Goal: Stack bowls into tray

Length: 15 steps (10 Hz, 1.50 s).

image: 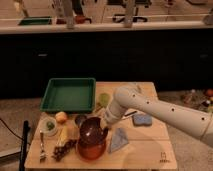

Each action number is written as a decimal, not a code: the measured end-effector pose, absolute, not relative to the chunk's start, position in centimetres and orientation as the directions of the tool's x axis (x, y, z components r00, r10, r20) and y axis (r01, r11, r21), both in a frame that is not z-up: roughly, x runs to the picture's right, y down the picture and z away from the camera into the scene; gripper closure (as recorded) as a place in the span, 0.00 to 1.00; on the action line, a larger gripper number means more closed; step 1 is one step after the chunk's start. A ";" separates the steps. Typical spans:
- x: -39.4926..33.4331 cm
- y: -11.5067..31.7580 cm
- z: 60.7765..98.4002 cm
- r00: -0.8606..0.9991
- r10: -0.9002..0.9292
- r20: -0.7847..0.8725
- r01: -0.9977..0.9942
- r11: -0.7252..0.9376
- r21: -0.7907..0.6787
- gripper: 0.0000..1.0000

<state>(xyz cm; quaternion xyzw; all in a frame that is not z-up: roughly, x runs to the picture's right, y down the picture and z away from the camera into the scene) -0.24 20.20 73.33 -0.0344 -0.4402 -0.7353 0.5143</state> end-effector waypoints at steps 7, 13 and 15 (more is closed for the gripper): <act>-1.5 21.7 73.6 -0.470 -0.675 0.569 0.795 -0.043 0.606 0.28; -1.8 21.9 73.5 -0.460 -0.670 0.583 0.803 -0.034 0.595 0.20; -1.5 21.6 73.3 -0.455 -0.675 0.581 0.807 -0.037 0.589 0.20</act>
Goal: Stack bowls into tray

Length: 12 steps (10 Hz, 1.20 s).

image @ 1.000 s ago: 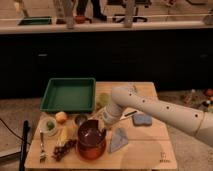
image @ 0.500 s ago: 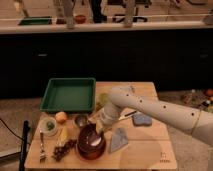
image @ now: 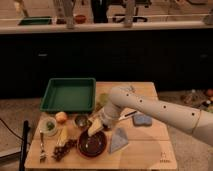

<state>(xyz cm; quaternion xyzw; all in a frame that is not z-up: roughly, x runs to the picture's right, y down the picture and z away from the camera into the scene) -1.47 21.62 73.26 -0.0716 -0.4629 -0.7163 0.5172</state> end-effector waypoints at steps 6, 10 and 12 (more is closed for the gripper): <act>0.3 21.4 73.9 -0.279 -0.704 0.653 0.904 0.038 0.426 0.20; 0.7 23.3 74.8 -0.083 -0.695 0.715 0.949 0.164 0.270 0.20; -0.2 24.3 74.3 -0.089 -0.703 0.705 0.938 0.180 0.297 0.20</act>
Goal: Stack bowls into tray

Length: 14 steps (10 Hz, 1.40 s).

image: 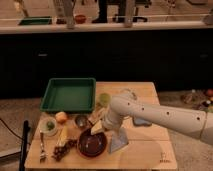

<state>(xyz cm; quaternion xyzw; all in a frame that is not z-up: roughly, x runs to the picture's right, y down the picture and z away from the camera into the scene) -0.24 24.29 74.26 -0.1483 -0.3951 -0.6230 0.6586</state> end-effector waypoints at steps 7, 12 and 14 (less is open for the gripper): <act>-3.6 27.9 74.3 -0.058 -0.725 0.686 0.907 0.248 0.339 0.20; -3.2 30.6 73.7 -0.005 -0.710 0.704 0.909 0.290 0.300 0.63; -3.0 30.4 74.1 0.006 -0.708 0.706 0.907 0.302 0.294 0.83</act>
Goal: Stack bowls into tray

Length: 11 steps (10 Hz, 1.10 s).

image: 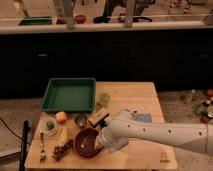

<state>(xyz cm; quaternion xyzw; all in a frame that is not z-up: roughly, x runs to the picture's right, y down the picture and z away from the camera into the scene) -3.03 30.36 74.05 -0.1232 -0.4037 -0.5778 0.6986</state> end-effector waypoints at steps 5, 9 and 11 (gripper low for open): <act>-1.2 29.2 73.6 0.071 -0.727 0.683 0.893 0.351 0.281 1.00; 0.8 26.3 74.3 0.122 -0.744 0.656 0.881 0.385 0.273 1.00; 1.7 24.7 74.7 0.138 -0.752 0.644 0.882 0.390 0.266 1.00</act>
